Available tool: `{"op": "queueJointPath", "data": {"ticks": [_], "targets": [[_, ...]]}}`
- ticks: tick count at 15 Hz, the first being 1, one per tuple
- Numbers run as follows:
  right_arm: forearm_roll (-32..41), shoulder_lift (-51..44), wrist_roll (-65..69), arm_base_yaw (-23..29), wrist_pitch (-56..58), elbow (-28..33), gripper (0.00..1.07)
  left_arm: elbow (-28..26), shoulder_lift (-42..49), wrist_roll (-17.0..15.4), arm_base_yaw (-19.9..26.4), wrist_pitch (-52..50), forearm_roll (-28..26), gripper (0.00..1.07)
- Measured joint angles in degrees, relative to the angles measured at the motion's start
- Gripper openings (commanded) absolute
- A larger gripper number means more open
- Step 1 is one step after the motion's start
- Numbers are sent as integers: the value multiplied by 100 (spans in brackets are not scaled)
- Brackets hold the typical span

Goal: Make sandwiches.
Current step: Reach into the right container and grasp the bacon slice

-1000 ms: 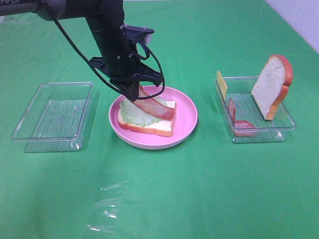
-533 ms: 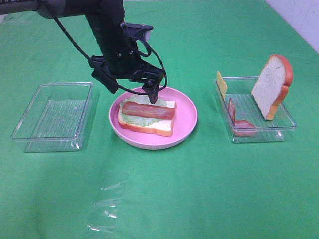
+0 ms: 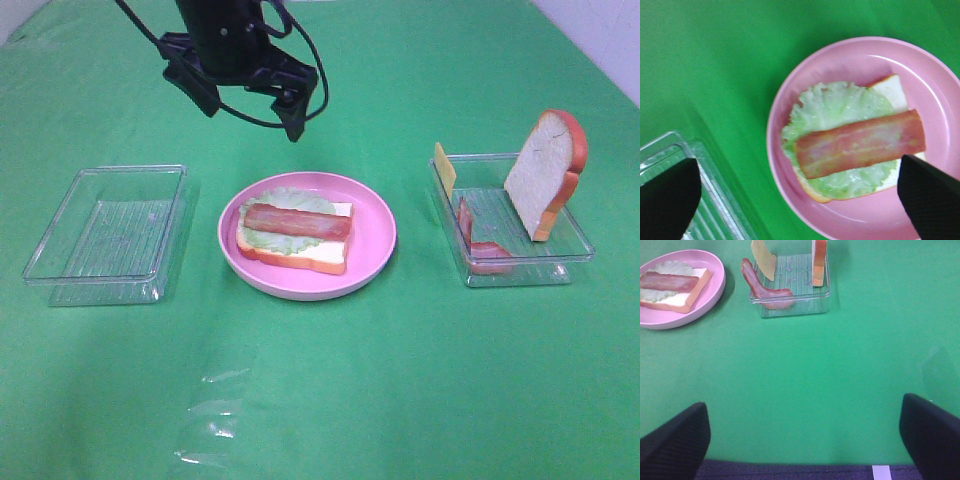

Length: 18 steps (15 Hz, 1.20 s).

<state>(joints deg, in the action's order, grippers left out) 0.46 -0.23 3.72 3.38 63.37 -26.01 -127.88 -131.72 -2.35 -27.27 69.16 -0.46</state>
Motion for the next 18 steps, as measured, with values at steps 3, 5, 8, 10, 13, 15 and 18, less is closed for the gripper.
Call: {"op": "queueJointPath", "data": {"ticks": [3,5,8,10,13,15,18], "targets": [[0,0,0,0,0,0,98,-11,74,0,1226,11,-34,100],[0,0,0,0,0,0,98,-11,109,0,1748,17,-34,100],[0,0,0,0,0,0,98,-11,195,69,2172,29,-34,100],[0,0,0,0,0,0,98,-11,201,109,2464,34,-34,100],[0,0,0,0,0,0,98,74,281,235,2555,29,-29,100],[0,0,0,0,0,0,98,567,665,235,2555,23,-52,100],[0,0,0,0,0,0,98,2275,1816,286,2555,23,-52,100]]}}
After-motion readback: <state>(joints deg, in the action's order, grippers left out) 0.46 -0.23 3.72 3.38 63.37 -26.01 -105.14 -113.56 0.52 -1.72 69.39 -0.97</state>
